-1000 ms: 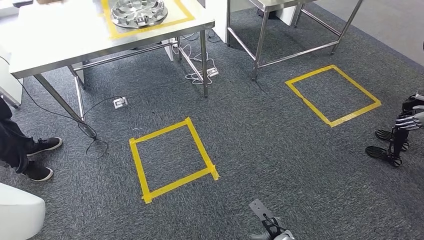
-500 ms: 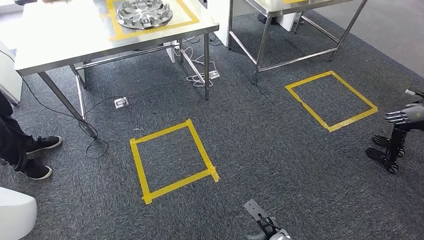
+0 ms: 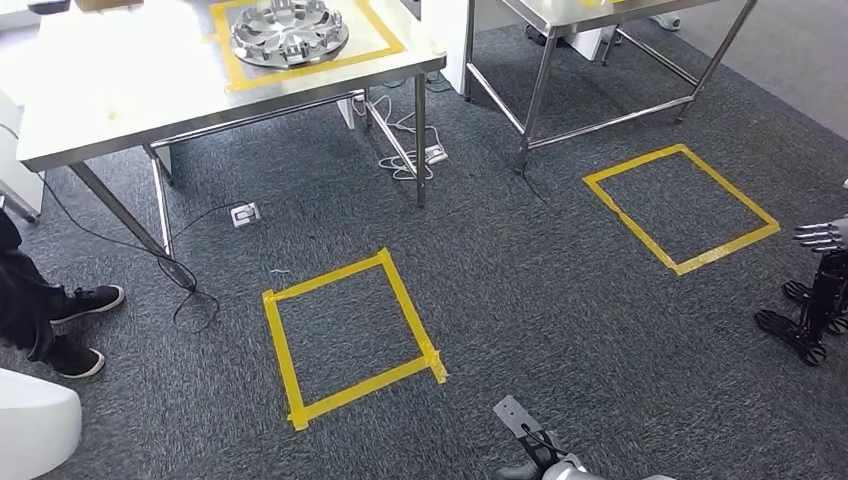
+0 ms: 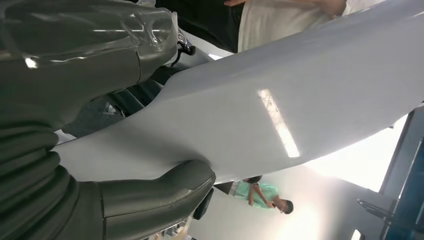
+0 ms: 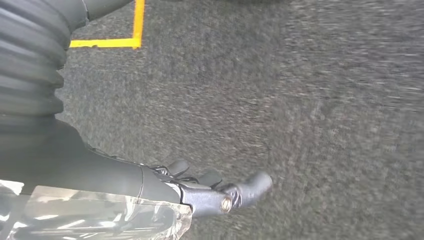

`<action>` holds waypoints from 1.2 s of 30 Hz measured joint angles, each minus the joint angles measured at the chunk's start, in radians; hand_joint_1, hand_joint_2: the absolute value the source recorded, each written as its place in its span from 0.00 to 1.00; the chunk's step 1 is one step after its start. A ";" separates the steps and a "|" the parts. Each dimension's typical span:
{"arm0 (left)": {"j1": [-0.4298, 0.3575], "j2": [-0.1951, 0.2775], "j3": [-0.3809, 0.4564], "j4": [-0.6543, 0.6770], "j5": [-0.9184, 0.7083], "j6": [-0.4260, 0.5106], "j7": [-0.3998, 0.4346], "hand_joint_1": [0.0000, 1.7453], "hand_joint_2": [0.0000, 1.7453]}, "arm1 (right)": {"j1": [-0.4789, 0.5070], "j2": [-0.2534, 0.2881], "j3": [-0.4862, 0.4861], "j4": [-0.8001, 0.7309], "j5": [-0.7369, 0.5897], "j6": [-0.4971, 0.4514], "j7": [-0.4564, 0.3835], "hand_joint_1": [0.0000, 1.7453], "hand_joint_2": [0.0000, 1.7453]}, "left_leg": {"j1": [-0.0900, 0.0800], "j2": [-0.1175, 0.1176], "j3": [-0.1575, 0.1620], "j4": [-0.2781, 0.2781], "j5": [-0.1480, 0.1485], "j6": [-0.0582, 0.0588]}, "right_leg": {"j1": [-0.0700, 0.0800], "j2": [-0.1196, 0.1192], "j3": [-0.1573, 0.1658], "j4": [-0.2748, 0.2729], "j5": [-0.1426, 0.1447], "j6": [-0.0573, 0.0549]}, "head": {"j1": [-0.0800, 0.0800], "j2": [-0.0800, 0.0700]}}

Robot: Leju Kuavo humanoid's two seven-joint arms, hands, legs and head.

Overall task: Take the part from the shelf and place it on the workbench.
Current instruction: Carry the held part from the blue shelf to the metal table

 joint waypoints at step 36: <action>0.006 0.012 -0.016 -0.006 0.004 0.005 -0.001 1.00 1.00 | -0.006 0.005 -0.011 0.013 0.014 0.000 0.018 0.00 1.00 | 0.000 0.004 -0.103 0.176 -0.121 -0.001 | 0.010 0.012 0.077 -0.032 0.001 -0.007 | 0.001 0.000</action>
